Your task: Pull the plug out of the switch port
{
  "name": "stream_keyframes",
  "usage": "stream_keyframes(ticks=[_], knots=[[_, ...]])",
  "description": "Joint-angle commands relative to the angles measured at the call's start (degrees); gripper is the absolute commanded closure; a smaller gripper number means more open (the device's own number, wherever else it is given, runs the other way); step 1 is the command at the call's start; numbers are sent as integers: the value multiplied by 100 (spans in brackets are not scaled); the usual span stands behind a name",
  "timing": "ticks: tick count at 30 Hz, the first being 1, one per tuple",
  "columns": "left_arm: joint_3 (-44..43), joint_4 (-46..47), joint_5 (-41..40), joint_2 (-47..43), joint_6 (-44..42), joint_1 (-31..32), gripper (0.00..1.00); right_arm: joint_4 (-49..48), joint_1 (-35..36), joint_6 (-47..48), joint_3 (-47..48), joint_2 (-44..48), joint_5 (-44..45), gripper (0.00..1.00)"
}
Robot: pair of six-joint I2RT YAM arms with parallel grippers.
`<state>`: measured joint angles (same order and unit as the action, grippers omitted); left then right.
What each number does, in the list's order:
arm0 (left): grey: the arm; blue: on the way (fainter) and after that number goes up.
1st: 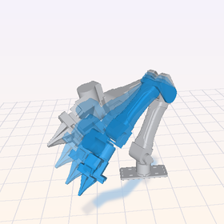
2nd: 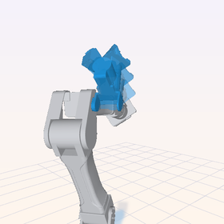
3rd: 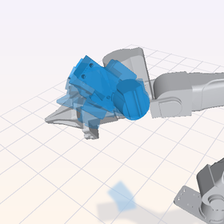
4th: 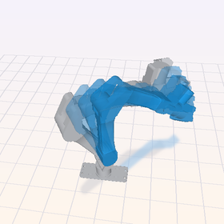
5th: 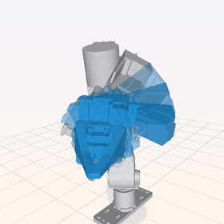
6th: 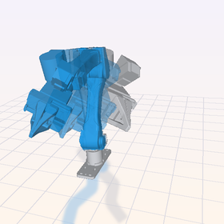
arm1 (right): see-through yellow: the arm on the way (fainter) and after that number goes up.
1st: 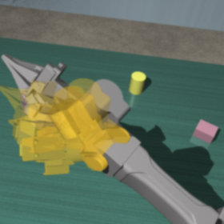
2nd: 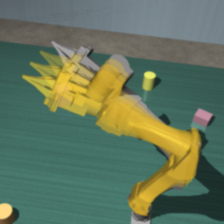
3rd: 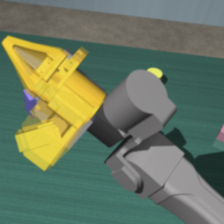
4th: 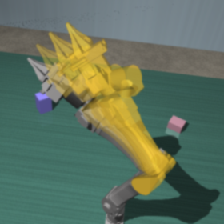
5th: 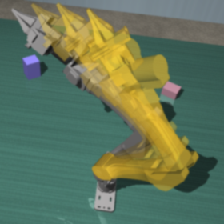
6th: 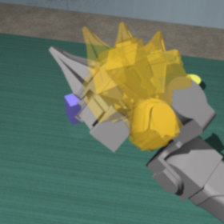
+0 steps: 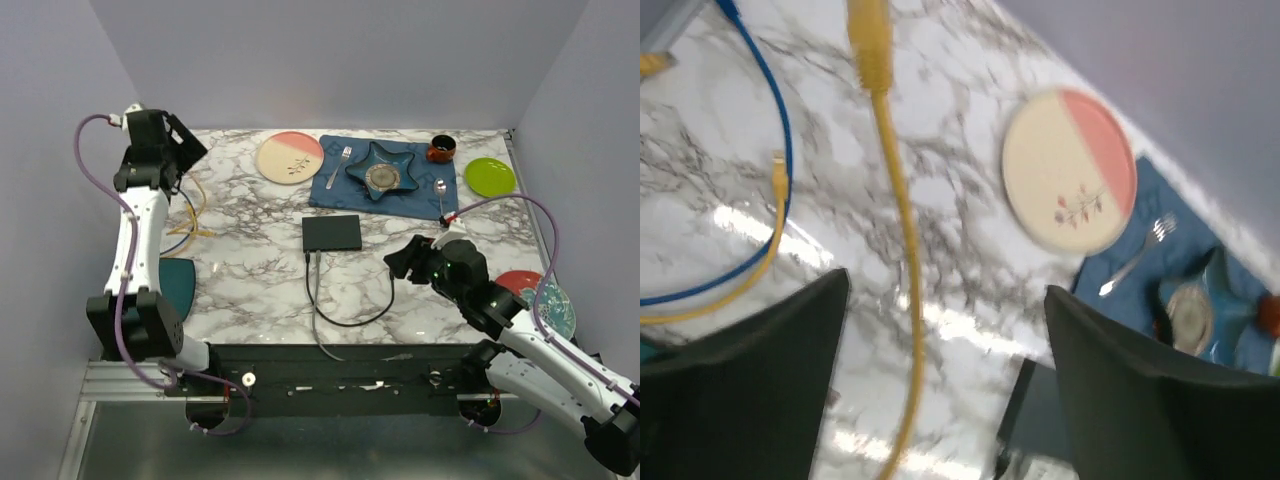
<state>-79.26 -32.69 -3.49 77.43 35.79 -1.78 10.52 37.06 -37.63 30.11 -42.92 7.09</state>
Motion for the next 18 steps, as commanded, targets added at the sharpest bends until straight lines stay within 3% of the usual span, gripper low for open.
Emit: stream_keyframes(ticks=[1,3,9,13,16,18], knots=[[-1308,-651,-90,1429,279,-718,1,90,3,247,-5,99,38,35],[-1381,-565,-91,1556,340,-631,1,90,3,352,56,47,20,35],[-30,497,-364,617,288,169,1,-234,3,493,144,-489,-58,35],[1742,1737,303,-165,349,1248,1,-743,3,292,92,-1042,-427,37],[2335,2415,691,-80,464,1654,1,-1243,3,89,4,-1429,-726,39],[2460,2443,752,157,464,1900,8,-1403,3,-78,-14,-1762,-1042,40]])
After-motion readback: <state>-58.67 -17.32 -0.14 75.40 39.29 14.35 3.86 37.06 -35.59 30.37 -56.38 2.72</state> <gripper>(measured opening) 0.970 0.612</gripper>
